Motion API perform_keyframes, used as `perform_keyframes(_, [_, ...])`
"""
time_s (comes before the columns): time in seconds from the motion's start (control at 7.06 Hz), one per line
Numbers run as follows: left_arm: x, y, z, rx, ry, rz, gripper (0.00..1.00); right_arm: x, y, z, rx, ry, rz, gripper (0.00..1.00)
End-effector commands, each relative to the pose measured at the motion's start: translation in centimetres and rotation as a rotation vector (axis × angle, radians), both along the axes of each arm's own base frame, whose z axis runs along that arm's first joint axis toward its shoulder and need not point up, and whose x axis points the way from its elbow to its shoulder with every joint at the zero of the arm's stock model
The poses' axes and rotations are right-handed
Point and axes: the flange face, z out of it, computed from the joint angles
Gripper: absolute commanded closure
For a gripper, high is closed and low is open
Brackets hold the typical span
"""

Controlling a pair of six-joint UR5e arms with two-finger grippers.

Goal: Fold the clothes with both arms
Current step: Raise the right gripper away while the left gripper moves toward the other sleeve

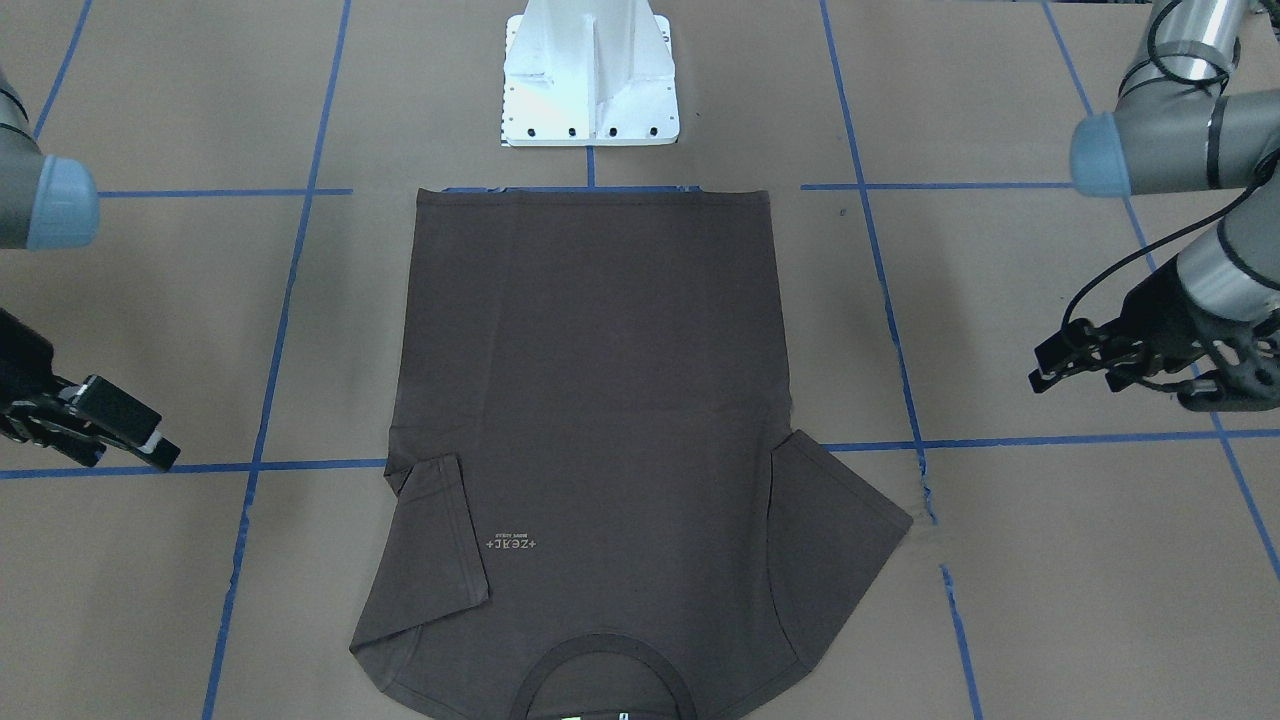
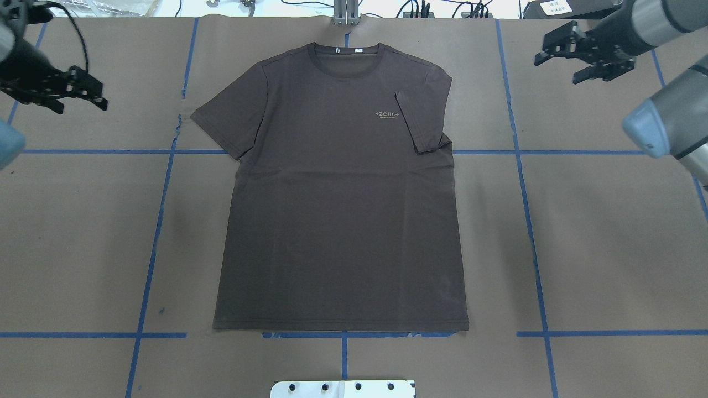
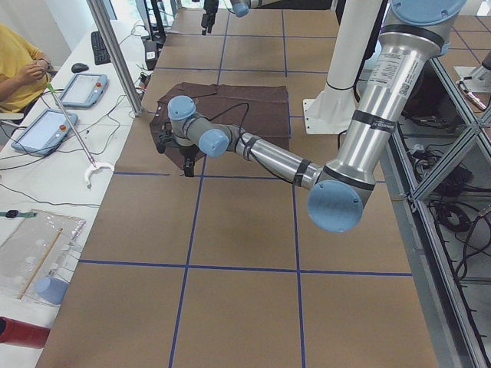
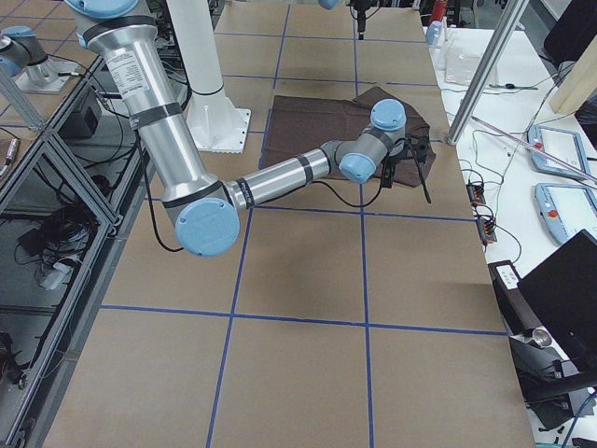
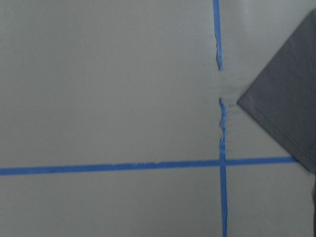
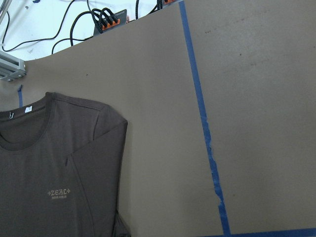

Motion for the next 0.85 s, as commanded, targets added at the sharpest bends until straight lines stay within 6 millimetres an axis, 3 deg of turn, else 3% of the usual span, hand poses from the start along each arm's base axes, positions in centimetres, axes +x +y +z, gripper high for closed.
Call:
perform_keyframes(0.0, [8.8,-1.9,0.5,-0.054,0.041,-0.068,0.06,1.8,1.4,1.9,0.016,0.015,-0.004,0.0])
perform_keyframes(0.14, [12.3,-4.0,0.4,-0.056,-0.009,-0.135,0.08,1.9,1.5,2.6,0.024,0.032,-0.001,0.0])
perform_keyframes(0.57, [14.0,-3.7,0.2,-0.032,0.002,-0.138,0.14,2.1,1.1,2.9,0.044,0.067,0.034,0.0])
perform_keyframes(0.71, [15.2,-5.2,0.0,-0.021,0.012,-0.139,0.16,2.0,1.0,2.9,0.05,0.08,0.047,0.0])
